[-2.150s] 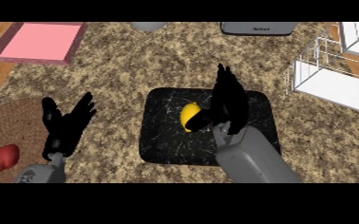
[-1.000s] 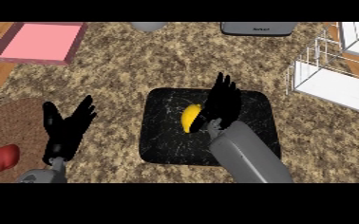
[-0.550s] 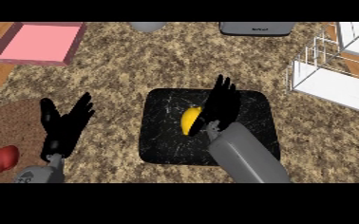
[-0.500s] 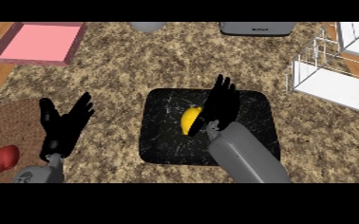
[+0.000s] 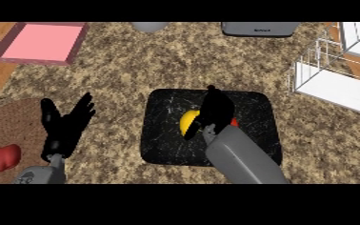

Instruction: Pick the lemon from the tray and place it in the tiered shelf

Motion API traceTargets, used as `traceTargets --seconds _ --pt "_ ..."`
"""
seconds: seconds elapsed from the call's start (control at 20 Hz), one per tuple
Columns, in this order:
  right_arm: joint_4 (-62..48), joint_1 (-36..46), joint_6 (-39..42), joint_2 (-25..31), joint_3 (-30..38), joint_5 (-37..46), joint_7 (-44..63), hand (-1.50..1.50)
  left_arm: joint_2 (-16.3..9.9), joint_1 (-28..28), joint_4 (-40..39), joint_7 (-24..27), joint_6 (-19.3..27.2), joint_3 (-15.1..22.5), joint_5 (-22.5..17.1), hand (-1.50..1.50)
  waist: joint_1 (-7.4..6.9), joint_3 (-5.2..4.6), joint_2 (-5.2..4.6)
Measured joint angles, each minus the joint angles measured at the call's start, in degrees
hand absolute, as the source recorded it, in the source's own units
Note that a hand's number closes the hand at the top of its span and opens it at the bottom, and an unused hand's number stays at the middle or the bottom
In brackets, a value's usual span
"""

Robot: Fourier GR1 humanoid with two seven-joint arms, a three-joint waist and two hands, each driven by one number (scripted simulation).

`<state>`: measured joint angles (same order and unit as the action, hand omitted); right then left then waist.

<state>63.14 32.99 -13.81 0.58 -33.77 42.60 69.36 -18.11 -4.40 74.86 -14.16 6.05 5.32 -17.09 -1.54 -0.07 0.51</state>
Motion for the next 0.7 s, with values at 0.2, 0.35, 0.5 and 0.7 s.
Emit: traceTargets --seconds 0.2,0.35,0.5,0.7 --pt "-3.81 1.80 0.63 -0.07 -2.61 -6.04 -2.33 1.50 0.45 0.31 -0.01 0.08 -0.47 0.02 0.22 0.00 -0.24 0.00 -0.01" --pt "-4.98 2.98 -0.38 0.14 -4.78 -8.73 -3.47 1.50 1.21 0.44 0.17 0.15 -0.02 0.15 1.08 0.00 0.07 -0.02 0.06" --pt "-6.02 4.99 -1.77 0.46 -7.39 -10.48 -4.05 1.50 1.08 0.54 0.86 -0.27 -0.29 -0.39 1.22 0.00 0.13 -0.07 -0.01" --pt "-4.62 6.25 -3.90 0.55 -11.10 -8.82 -4.46 1.50 1.59 0.94 0.49 0.50 -0.45 -0.77 1.77 0.00 0.46 -0.08 -0.15"
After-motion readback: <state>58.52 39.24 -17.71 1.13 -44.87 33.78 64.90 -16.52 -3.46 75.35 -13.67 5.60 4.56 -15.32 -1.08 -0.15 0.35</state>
